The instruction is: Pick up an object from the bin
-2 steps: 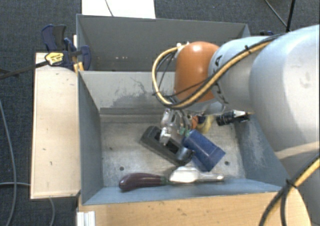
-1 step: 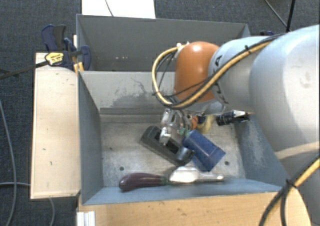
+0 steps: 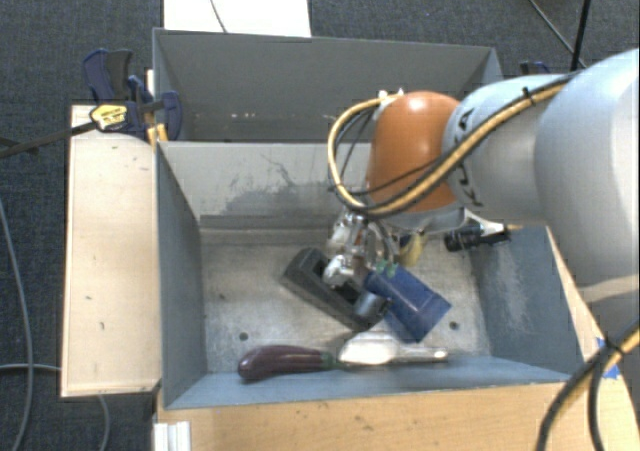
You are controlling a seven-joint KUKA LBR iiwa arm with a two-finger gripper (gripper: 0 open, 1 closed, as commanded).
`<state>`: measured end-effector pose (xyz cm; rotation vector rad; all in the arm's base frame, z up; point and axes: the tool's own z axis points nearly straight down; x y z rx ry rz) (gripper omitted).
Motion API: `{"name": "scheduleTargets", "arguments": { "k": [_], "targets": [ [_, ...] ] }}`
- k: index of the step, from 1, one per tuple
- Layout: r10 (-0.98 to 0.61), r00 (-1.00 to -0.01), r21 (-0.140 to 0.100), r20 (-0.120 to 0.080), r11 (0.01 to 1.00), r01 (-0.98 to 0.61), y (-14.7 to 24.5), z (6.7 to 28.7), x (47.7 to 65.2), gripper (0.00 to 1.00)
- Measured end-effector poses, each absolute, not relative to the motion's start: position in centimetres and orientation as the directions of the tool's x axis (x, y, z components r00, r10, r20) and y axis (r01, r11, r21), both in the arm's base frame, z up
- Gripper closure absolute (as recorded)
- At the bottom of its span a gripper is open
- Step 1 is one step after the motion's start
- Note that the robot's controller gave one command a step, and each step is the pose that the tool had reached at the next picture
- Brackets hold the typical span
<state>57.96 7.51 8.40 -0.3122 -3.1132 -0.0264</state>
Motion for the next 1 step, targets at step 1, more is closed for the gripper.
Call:
{"name": "scheduleTargets", "arguments": {
  "k": [1],
  "targets": [
    [0.026,-0.999,0.03,-0.043,0.999,0.025,3.12,8.57,55.4,1.0]
  ]
}}
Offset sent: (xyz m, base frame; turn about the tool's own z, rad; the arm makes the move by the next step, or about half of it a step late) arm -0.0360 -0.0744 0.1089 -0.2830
